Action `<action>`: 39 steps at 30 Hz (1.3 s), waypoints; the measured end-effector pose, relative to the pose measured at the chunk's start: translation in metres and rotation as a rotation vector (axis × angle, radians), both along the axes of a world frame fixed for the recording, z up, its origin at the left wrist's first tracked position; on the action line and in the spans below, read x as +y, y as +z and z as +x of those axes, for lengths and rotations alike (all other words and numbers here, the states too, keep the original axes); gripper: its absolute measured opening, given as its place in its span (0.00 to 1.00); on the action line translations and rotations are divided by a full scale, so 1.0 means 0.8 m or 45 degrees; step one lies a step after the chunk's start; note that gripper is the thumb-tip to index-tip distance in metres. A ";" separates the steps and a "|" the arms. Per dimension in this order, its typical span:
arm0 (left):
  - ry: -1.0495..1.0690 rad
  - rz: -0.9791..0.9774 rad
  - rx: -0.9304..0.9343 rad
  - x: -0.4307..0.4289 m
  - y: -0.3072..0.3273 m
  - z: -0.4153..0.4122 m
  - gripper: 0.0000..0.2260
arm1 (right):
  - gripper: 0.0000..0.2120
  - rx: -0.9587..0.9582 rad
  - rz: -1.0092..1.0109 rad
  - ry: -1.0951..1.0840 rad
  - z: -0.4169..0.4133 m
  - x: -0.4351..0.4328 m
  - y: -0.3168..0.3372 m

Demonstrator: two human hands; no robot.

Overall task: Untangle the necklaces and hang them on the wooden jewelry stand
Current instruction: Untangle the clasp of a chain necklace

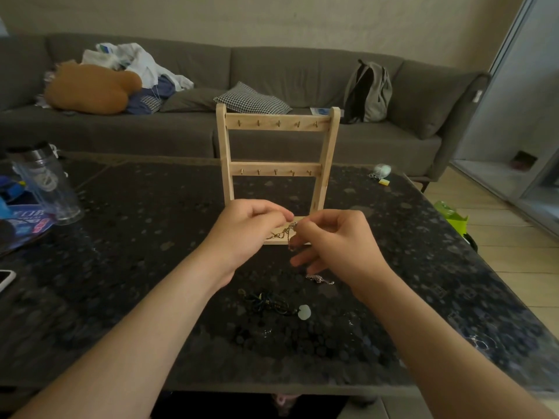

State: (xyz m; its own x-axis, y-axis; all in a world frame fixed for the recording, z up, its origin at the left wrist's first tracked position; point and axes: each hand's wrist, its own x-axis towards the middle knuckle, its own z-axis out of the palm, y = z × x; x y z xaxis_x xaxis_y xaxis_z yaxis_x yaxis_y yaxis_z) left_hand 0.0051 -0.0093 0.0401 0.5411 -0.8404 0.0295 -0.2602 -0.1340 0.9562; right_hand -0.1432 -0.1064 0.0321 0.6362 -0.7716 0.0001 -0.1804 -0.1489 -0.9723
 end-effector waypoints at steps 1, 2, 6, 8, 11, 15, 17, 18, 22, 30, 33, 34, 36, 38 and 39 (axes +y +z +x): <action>-0.027 0.009 -0.042 0.001 0.000 -0.001 0.09 | 0.07 -0.002 0.026 0.007 0.000 0.000 0.000; -0.043 0.021 -0.074 0.002 0.000 -0.001 0.07 | 0.08 -0.004 0.057 0.016 -0.001 -0.001 0.000; -0.035 0.067 -0.189 0.002 -0.001 0.004 0.04 | 0.09 -0.004 0.118 0.082 -0.001 -0.004 0.000; -0.028 0.065 -0.236 0.002 0.000 0.005 0.04 | 0.09 0.013 0.101 0.115 -0.001 -0.006 -0.001; -0.025 0.052 -0.258 0.002 -0.001 0.006 0.05 | 0.06 0.021 0.085 0.159 -0.001 -0.006 -0.002; -0.023 0.037 -0.212 -0.001 -0.004 0.007 0.06 | 0.03 0.003 0.086 0.201 -0.001 -0.007 0.000; -0.006 0.036 -0.174 -0.003 -0.003 0.005 0.09 | 0.04 0.018 0.054 0.210 -0.001 -0.006 0.001; -0.006 0.048 -0.160 -0.003 -0.003 0.004 0.11 | 0.05 0.026 0.027 0.208 -0.001 -0.006 0.001; -0.028 0.168 -0.069 -0.006 -0.004 0.004 0.18 | 0.08 0.023 -0.110 0.187 0.000 -0.007 0.001; -0.068 0.012 0.319 -0.008 -0.009 0.006 0.16 | 0.03 -0.094 -0.114 0.179 0.005 -0.002 -0.002; -0.029 -0.013 0.367 -0.006 -0.006 0.009 0.13 | 0.07 -0.146 -0.140 0.095 0.003 -0.004 -0.005; -0.020 -0.009 0.371 -0.006 -0.006 0.010 0.13 | 0.06 -0.150 -0.151 0.076 0.002 -0.004 -0.006; -0.037 -0.004 0.359 -0.005 -0.005 0.008 0.13 | 0.02 -0.120 -0.177 0.040 0.002 -0.005 -0.010; -0.055 0.003 0.323 -0.004 -0.005 0.005 0.13 | 0.05 -0.088 -0.185 0.002 0.004 -0.005 -0.012; -0.071 0.006 0.312 -0.004 -0.004 0.004 0.13 | 0.07 -0.080 -0.190 -0.011 0.006 -0.006 -0.014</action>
State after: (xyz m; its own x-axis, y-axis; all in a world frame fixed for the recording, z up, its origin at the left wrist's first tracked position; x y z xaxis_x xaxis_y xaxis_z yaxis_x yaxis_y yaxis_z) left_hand 0.0082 -0.0126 0.0369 0.4845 -0.8690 -0.1008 -0.0278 -0.1305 0.9911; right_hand -0.1385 -0.1114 0.0211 0.6247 -0.7653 0.1550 -0.1218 -0.2915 -0.9488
